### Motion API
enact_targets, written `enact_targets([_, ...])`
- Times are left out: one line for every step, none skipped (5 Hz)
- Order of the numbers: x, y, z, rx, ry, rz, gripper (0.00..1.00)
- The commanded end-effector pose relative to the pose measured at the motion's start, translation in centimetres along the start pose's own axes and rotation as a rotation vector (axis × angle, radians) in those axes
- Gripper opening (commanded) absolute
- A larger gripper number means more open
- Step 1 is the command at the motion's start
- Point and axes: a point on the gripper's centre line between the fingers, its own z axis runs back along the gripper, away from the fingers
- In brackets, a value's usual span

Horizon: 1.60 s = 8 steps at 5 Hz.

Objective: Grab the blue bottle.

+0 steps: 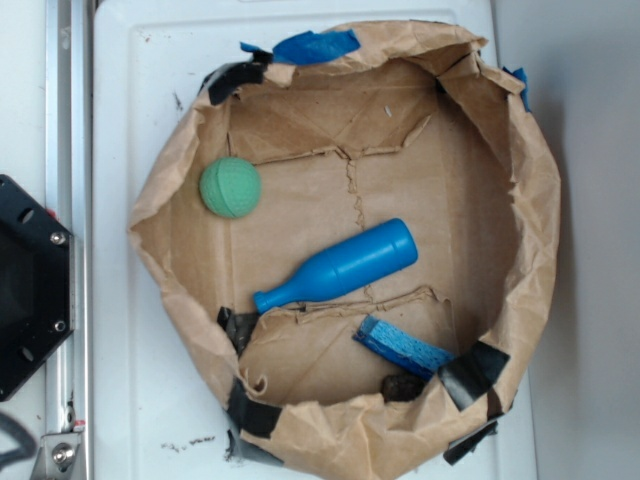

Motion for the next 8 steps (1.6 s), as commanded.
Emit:
enact_targets([0.0, 0.0, 0.0, 0.000, 0.000, 0.000, 1.00])
enact_targets([4.1, -2.3, -0.2, -0.019, -0.027, 0.036, 1.00])
enact_targets([7.1, -2.7, -0.4, -0.084, -0.047, 0.094, 1.00])
enact_targets([8.4, -3.0, -1.4, -0.088, -0.079, 0.097, 1.00])
enact_targets([9.4, -1.0, -5.0, -0.124, -0.074, 0.133, 1.00])
enact_targets([10.6, 0.7, -5.8, -0.124, -0.109, 0.095, 1.00])
enact_targets([10.6, 0.7, -5.8, -0.124, -0.109, 0.095, 1.00])
enact_targets([10.6, 0.7, -5.8, -0.124, -0.109, 0.095, 1.00])
